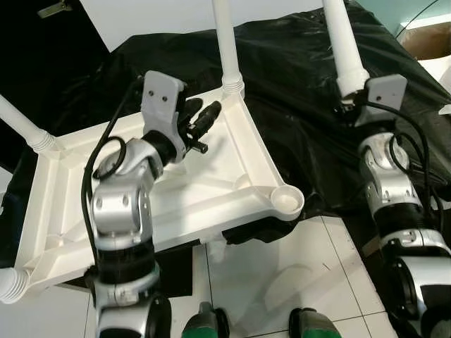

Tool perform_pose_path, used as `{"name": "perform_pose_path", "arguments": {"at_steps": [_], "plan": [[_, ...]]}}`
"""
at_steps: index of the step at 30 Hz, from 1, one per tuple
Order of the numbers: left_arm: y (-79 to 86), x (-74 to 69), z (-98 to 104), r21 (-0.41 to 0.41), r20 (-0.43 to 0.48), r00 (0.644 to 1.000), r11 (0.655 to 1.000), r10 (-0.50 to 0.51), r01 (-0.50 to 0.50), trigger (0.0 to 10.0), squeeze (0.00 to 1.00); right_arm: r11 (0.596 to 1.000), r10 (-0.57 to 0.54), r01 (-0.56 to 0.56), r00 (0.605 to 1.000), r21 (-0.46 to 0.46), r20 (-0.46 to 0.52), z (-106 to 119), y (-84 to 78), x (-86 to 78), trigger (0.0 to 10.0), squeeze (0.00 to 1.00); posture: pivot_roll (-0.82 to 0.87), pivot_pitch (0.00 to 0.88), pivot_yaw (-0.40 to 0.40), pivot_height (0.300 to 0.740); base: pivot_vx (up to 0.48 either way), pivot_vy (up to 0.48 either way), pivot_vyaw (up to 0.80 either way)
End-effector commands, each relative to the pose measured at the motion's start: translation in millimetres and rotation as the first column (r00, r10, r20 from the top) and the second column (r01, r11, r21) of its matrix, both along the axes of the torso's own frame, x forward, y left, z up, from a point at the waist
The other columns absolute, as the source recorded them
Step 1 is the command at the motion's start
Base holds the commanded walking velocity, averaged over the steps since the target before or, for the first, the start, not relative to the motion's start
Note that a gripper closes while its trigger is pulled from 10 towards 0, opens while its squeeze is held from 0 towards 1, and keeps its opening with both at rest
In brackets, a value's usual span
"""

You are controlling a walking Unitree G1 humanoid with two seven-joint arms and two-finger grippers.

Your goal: Building children table

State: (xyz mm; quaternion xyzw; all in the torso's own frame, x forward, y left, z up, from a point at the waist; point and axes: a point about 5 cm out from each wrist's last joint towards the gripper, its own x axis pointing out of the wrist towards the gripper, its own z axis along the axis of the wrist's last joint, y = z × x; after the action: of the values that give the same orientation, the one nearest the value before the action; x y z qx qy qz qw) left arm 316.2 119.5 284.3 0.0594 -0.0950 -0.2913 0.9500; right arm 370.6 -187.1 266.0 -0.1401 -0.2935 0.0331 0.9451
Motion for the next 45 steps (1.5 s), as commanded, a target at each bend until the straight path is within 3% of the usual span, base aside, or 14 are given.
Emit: {"name": "perform_pose_path", "arguments": {"at_steps": [1,4,5,6,7,10,14,15,19,29,35,39,45], "plan": [[4.3,5.5,4,-0.033,0.013,1.0,0.999,-0.009,0.009,10.0,0.0,0.997,0.047,-0.041,0.994,-0.064,0.098,24,14.1,-3.8,10.0,0.0,0.01,0.06,0.096,0.74,0.0,0.0,0.0],[4.0,8.1,7,-0.053,0.013,1.0,0.998,-0.026,0.027,10.0,0.0,0.995,0.061,-0.051,0.991,-0.085,0.116,30,18.3,-4.4,10.0,0.0,0.01,0.058,0.094,0.74,0.0,0.0,0.0],[3.7,12.1,11,-0.088,0.01,0.999,0.995,-0.048,0.049,10.0,0.66,0.992,0.076,-0.062,0.987,-0.106,0.138,36,23.8,-6.1,10.0,0.0,0.01,0.052,0.089,0.74,0.0,0.0,0.0],[3.7,12.1,11,-0.088,0.01,0.999,0.995,-0.048,0.049,10.0,0.66,0.992,0.076,-0.062,0.987,-0.106,0.138,36,23.8,-6.1,10.0,0.0,0.01,0.052,0.089,0.74,0.0,0.0,0.0],[2.0,16.2,16,-0.132,0.013,0.996,0.987,-0.087,0.088,10.0,1.0,0.988,0.086,-0.062,0.983,-0.145,0.164,43,29.9,-7.6,10.0,0.0,0.01,0.042,0.083,0.74,0.0,0.0,0.0],[-0.9,24.2,31,-0.213,0.037,0.989,0.966,-0.143,0.148,10.0,1.0,0.97,0.109,-0.053,0.968,-0.237,0.227,58,42.8,-10.2,10.0,0.0,0.01,0.029,0.078,0.74,0.0,0.0,0.0],[-1.6,27.9,40,-0.247,0.051,0.983,0.951,-0.177,0.184,10.0,1.0,0.957,0.135,-0.057,0.955,-0.284,0.264,66,52.1,-12.9,10.0,0.0,0.01,0.027,0.076,0.74,0.0,0.0,0.0],[-1.0,30.8,46,-0.267,0.047,0.98,0.943,-0.192,0.198,10.0,0.0,0.945,0.158,-0.062,0.946,-0.322,0.283,69,58.6,-14.7,10.0,0.0,0.0,0.022,0.073,0.74,0.0,0.0,0.0],[-3.4,35.6,56,-0.293,0.038,0.968,0.923,-0.249,0.249,10.0,0.0,0.912,0.218,-0.074,0.921,-0.403,0.322,75,74.6,-19.7,10.0,0.0,-0.01,0.01,0.075,0.74,0.0,0.0,0.0],[-4.7,41.7,67,-0.354,0.05,0.953,0.887,-0.297,0.295,10.0,0.0,0.88,0.275,-0.109,0.91,-0.462,0.31,69,86.2,-23.0,10.0,0.0,-0.02,0.0,0.076,0.74,0.0,0.0,0.0],[-0.6,46.3,77,-0.408,0.056,0.941,0.853,-0.332,0.326,10.0,0.0,0.863,0.31,-0.16,0.917,-0.479,0.251,48,91.4,-24.0,10.0,0.0,-0.02,0.0,0.076,0.74,0.0,0.0,0.0],[8.8,48.3,88,-0.488,0.072,0.915,0.786,-0.397,0.38,10.0,0.0,0.833,0.358,-0.227,0.917,-0.505,0.178,20,101.5,-29.3,10.0,0.0,-0.01,0.0,0.08,0.74,0.0,0.0,0.0],[10.4,49.6,90,-0.516,0.064,0.908,0.765,-0.414,0.385,10.0,0.0,0.82,0.371,-0.242,0.915,-0.519,0.161,13,103.7,-31.5,10.0,0.0,-0.01,0.0,0.082,0.74,0.0,0.0,0.0]]}}
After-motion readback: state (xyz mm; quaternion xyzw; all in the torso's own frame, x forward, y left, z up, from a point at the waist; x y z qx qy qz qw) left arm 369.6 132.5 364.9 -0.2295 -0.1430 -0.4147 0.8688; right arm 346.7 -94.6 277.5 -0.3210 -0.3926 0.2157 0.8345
